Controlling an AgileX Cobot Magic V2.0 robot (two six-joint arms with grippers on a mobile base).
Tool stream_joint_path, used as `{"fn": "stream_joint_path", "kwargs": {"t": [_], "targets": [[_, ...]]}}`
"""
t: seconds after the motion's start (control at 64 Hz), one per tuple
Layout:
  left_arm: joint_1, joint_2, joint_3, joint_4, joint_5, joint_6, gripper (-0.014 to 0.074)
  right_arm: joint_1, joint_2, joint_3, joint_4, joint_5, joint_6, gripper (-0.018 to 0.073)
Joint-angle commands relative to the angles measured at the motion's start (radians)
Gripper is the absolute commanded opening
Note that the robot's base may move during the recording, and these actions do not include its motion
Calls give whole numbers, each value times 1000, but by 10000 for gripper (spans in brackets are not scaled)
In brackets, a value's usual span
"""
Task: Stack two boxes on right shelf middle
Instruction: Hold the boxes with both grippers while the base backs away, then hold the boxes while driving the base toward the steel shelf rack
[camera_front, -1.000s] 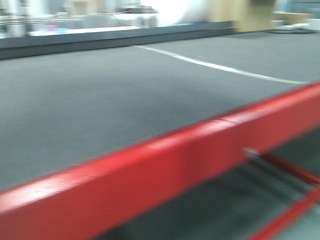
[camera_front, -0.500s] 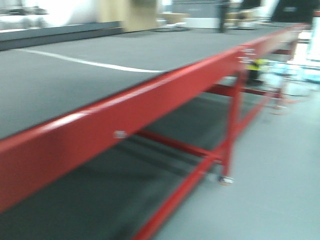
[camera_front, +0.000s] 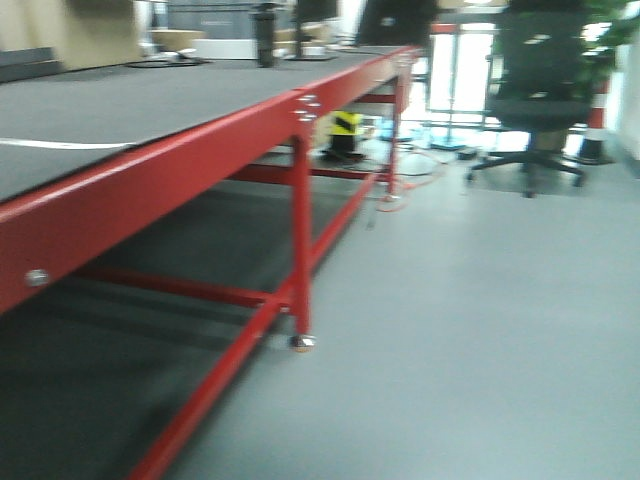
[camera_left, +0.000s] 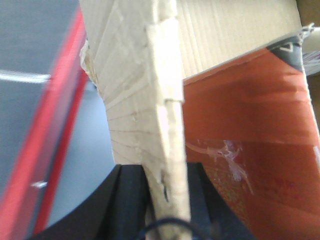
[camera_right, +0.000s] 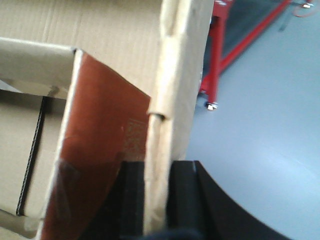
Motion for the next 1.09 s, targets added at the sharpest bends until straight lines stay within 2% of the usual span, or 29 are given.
{"fn": "stream_joint_path", "kwargs": {"t": [0.0,1.078], "targets": [[5,-23,-14,6,-31,5,-111,-12,-12,-8,-38,-46,-14,-154],[5,-23,-14,6,-31,5,-111,-12,-12,-8,-38,-46,-14,-154]]}}
